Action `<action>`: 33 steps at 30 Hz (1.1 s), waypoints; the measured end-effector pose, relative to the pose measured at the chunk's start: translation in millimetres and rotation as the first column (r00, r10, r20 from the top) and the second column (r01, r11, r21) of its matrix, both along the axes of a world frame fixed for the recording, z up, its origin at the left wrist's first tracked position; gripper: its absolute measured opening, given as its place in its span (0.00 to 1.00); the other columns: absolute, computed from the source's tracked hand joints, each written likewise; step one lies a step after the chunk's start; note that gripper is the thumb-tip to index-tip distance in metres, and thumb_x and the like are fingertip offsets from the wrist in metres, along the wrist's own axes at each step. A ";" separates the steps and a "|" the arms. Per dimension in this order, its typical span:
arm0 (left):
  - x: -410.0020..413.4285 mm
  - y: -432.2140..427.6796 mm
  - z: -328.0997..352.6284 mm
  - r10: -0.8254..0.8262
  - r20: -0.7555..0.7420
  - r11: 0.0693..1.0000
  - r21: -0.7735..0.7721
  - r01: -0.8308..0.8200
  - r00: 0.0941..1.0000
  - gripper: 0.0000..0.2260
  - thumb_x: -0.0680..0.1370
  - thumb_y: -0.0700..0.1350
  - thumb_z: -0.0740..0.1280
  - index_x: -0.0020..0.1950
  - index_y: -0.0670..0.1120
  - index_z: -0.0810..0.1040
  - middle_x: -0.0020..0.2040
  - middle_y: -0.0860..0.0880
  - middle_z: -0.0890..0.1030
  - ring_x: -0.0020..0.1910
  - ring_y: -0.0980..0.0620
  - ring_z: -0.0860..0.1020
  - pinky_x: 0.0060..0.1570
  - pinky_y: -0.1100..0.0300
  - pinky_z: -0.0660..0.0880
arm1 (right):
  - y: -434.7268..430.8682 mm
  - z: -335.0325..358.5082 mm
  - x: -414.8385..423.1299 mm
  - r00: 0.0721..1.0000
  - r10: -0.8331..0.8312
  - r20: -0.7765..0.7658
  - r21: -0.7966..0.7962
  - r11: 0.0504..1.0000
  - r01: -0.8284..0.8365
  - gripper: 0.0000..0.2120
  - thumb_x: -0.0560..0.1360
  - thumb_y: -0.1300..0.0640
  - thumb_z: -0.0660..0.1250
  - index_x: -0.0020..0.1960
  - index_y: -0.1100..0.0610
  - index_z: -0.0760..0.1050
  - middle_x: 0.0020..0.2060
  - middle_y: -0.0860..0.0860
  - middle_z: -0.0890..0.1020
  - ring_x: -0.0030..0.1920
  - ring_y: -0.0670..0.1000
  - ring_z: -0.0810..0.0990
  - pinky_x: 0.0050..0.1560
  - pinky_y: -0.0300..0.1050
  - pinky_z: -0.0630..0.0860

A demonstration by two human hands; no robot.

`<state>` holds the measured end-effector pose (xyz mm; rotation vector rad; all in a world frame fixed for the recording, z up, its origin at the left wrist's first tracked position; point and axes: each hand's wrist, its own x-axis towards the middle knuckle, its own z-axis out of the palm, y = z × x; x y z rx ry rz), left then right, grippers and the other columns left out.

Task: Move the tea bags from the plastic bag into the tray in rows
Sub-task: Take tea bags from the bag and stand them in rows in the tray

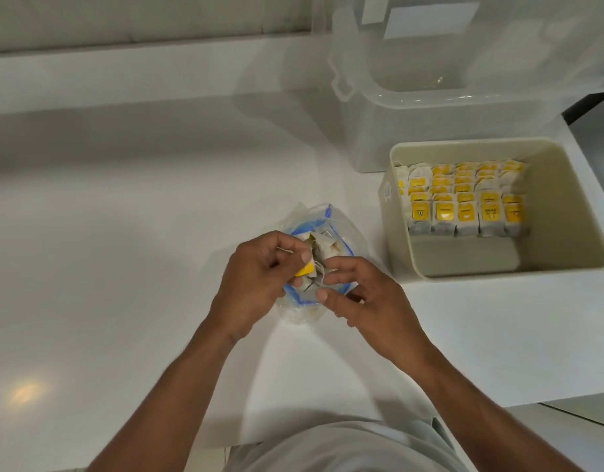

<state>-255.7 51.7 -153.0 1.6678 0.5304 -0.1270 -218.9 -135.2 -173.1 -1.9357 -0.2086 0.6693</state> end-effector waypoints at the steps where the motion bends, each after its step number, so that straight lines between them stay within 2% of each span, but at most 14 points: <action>1: -0.2 -1.8 2.3 -0.011 -0.011 0.998 -0.055 0.010 1.000 0.03 0.78 0.47 0.71 0.49 0.48 0.83 0.40 0.47 0.85 0.37 0.52 0.82 0.34 0.60 0.73 | 2.4 1.0 0.3 0.999 -0.024 -0.033 0.047 0.999 0.026 0.15 0.72 0.46 0.74 0.57 0.41 0.76 0.48 0.38 0.83 0.42 0.43 0.82 0.42 0.38 0.76; 3: -0.9 -5.3 5.6 -0.062 -0.030 0.992 -0.109 0.058 0.998 0.04 0.79 0.46 0.70 0.50 0.48 0.83 0.41 0.45 0.85 0.38 0.53 0.81 0.33 0.62 0.73 | 6.9 3.7 1.6 0.995 -0.058 -0.080 0.110 0.992 0.067 0.12 0.73 0.46 0.73 0.55 0.42 0.78 0.47 0.41 0.84 0.42 0.46 0.83 0.41 0.42 0.78; 7: 0.6 -6.1 9.9 -0.101 0.016 0.992 -0.072 0.102 0.995 0.06 0.80 0.42 0.68 0.51 0.46 0.84 0.39 0.49 0.84 0.35 0.56 0.79 0.32 0.68 0.72 | 9.8 8.5 7.2 0.988 -0.116 -0.098 0.138 0.982 0.129 0.04 0.76 0.49 0.70 0.49 0.47 0.80 0.40 0.46 0.85 0.39 0.47 0.84 0.39 0.48 0.79; 9: 2.7 -2.2 8.4 -0.084 0.048 0.995 0.064 0.081 0.995 0.06 0.80 0.42 0.68 0.52 0.49 0.84 0.42 0.53 0.84 0.34 0.56 0.80 0.34 0.70 0.73 | 7.1 7.0 8.6 0.985 -0.163 -0.061 0.107 0.980 0.168 0.02 0.77 0.50 0.69 0.47 0.48 0.79 0.39 0.47 0.84 0.39 0.48 0.84 0.41 0.51 0.81; 10: 3.3 0.6 5.0 -0.096 0.055 0.971 0.226 0.081 0.994 0.06 0.80 0.43 0.68 0.52 0.51 0.83 0.43 0.56 0.84 0.34 0.56 0.81 0.35 0.69 0.73 | 5.2 6.8 8.3 0.981 -0.190 -0.026 0.096 0.977 0.192 0.02 0.77 0.50 0.69 0.46 0.48 0.79 0.38 0.46 0.84 0.40 0.48 0.84 0.41 0.52 0.81; 12: 4.6 5.8 -0.8 -0.172 0.032 0.819 0.561 0.125 0.985 0.07 0.80 0.45 0.68 0.53 0.56 0.82 0.47 0.60 0.83 0.36 0.58 0.81 0.38 0.66 0.75 | 1.2 6.0 6.6 0.971 -0.230 0.072 0.071 0.972 0.225 0.03 0.78 0.50 0.68 0.46 0.48 0.78 0.39 0.45 0.84 0.41 0.48 0.83 0.43 0.53 0.81; 14: 6.7 7.3 -3.9 -0.270 -0.026 0.650 0.732 0.202 0.962 0.08 0.79 0.46 0.68 0.55 0.58 0.81 0.50 0.61 0.83 0.41 0.57 0.82 0.41 0.61 0.76 | -1.9 3.8 5.1 0.959 -0.220 0.179 0.022 0.975 0.219 0.03 0.79 0.49 0.67 0.48 0.48 0.76 0.40 0.44 0.84 0.42 0.47 0.83 0.43 0.54 0.81; 17: 12.0 0.6 -8.5 -0.378 -0.146 0.486 0.809 0.330 0.914 0.10 0.79 0.51 0.67 0.59 0.60 0.79 0.56 0.59 0.82 0.50 0.53 0.82 0.46 0.59 0.78 | -3.5 2.7 2.8 0.943 -0.191 0.273 -0.009 0.980 0.201 0.06 0.80 0.45 0.63 0.50 0.47 0.74 0.41 0.44 0.83 0.42 0.47 0.84 0.42 0.55 0.81; 20: 17.2 -7.5 -14.1 -0.426 -0.184 0.375 0.855 0.358 0.886 0.10 0.79 0.56 0.65 0.60 0.60 0.78 0.58 0.58 0.80 0.50 0.52 0.81 0.41 0.61 0.74 | -4.3 11.2 2.7 0.919 -0.251 0.303 0.046 0.967 0.249 0.05 0.81 0.47 0.63 0.50 0.47 0.74 0.41 0.42 0.83 0.43 0.45 0.83 0.42 0.48 0.81; 22: 19.1 -12.7 -19.0 -0.455 -0.188 0.337 0.869 0.363 0.871 0.12 0.79 0.57 0.65 0.61 0.59 0.79 0.60 0.58 0.80 0.50 0.52 0.81 0.39 0.62 0.69 | -3.6 18.9 2.8 0.917 -0.301 0.262 0.126 0.953 0.277 0.04 0.81 0.49 0.64 0.50 0.48 0.74 0.42 0.42 0.83 0.44 0.45 0.83 0.43 0.43 0.81; 26: 27.1 -17.4 -29.8 -0.472 -0.203 0.300 0.878 0.373 0.858 0.12 0.80 0.58 0.63 0.60 0.57 0.79 0.57 0.57 0.81 0.49 0.52 0.80 0.43 0.62 0.72 | -3.7 27.7 3.3 0.923 -0.349 0.162 0.248 0.920 0.304 0.06 0.78 0.45 0.63 0.51 0.46 0.75 0.46 0.47 0.83 0.50 0.52 0.83 0.50 0.62 0.80; 30: 27.2 -15.1 -33.1 -0.484 -0.181 0.282 0.894 0.348 0.856 0.09 0.80 0.55 0.64 0.54 0.56 0.81 0.50 0.57 0.83 0.41 0.56 0.76 0.36 0.62 0.66 | -6.0 35.2 6.4 0.920 -0.355 0.168 0.262 0.916 0.305 0.06 0.79 0.46 0.63 0.51 0.47 0.74 0.44 0.48 0.84 0.47 0.51 0.84 0.50 0.63 0.80; 33: 21.1 -12.0 -20.7 -0.436 -0.096 0.384 0.879 0.281 0.895 0.04 0.78 0.54 0.66 0.49 0.57 0.79 0.43 0.59 0.81 0.36 0.58 0.75 0.33 0.63 0.67 | -7.1 39.7 7.5 0.921 -0.355 0.159 0.275 0.912 0.304 0.04 0.81 0.51 0.64 0.52 0.50 0.75 0.45 0.47 0.84 0.47 0.51 0.84 0.49 0.61 0.81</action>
